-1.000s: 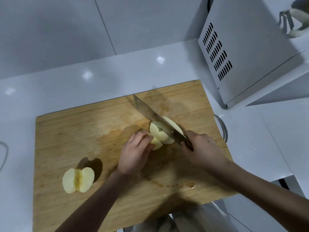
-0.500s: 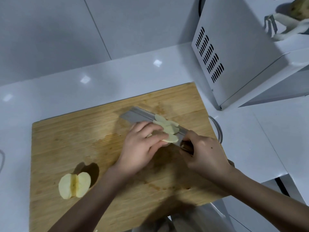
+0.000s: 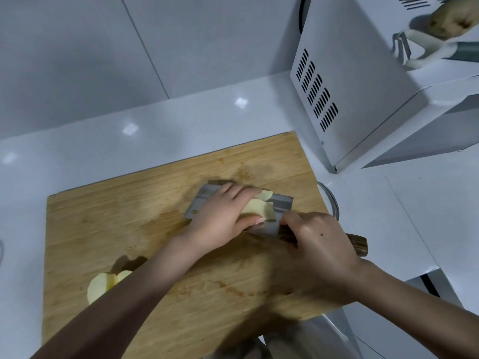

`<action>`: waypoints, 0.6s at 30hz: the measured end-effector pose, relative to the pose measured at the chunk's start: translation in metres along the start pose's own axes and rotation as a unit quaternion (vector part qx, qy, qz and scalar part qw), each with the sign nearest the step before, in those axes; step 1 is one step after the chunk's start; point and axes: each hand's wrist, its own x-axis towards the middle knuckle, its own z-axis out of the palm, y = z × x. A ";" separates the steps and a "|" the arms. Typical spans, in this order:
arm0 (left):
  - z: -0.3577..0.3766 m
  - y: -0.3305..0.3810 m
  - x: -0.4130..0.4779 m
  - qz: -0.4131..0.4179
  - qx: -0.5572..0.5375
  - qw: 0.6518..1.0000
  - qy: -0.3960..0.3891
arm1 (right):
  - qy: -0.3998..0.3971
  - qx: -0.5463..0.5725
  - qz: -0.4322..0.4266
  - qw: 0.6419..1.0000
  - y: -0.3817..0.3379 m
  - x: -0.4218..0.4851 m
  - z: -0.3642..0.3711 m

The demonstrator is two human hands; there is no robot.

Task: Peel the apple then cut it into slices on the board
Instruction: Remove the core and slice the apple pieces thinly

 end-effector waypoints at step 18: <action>0.017 -0.045 0.040 -0.074 -0.008 0.991 -0.115 | -0.040 0.049 0.005 0.998 0.012 -0.010 -0.012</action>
